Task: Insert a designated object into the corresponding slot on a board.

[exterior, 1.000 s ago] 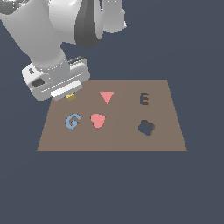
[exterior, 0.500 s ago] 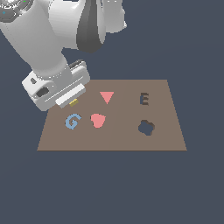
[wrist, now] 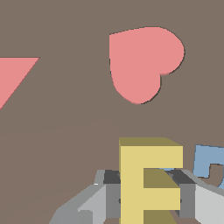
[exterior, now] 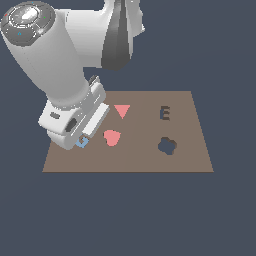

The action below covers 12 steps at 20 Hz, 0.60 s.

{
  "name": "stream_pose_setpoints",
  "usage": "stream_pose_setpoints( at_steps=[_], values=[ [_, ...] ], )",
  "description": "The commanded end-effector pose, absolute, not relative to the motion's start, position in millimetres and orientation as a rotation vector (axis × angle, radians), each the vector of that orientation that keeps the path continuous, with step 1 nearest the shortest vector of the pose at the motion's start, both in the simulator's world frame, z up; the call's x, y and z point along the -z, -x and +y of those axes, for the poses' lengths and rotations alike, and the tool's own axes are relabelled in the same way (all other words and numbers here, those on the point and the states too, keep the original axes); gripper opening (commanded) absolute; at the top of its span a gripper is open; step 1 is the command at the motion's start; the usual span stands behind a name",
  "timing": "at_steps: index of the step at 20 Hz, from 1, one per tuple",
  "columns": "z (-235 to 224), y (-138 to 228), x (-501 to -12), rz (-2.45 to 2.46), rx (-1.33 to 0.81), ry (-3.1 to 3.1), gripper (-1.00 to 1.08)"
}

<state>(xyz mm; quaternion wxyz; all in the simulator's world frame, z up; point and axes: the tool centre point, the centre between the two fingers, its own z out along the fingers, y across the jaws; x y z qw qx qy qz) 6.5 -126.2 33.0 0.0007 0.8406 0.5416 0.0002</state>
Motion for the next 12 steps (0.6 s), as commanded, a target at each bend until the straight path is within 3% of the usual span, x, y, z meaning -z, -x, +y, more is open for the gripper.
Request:
stream_pose_setpoints(
  at_steps=[1,12],
  values=[
    [-110.0,-19.7,-33.8,1.862,-0.001,-2.528,-1.0],
    [-28.5,-48.6,-36.2,2.452,-0.002,-1.96,-1.0]
  ],
)
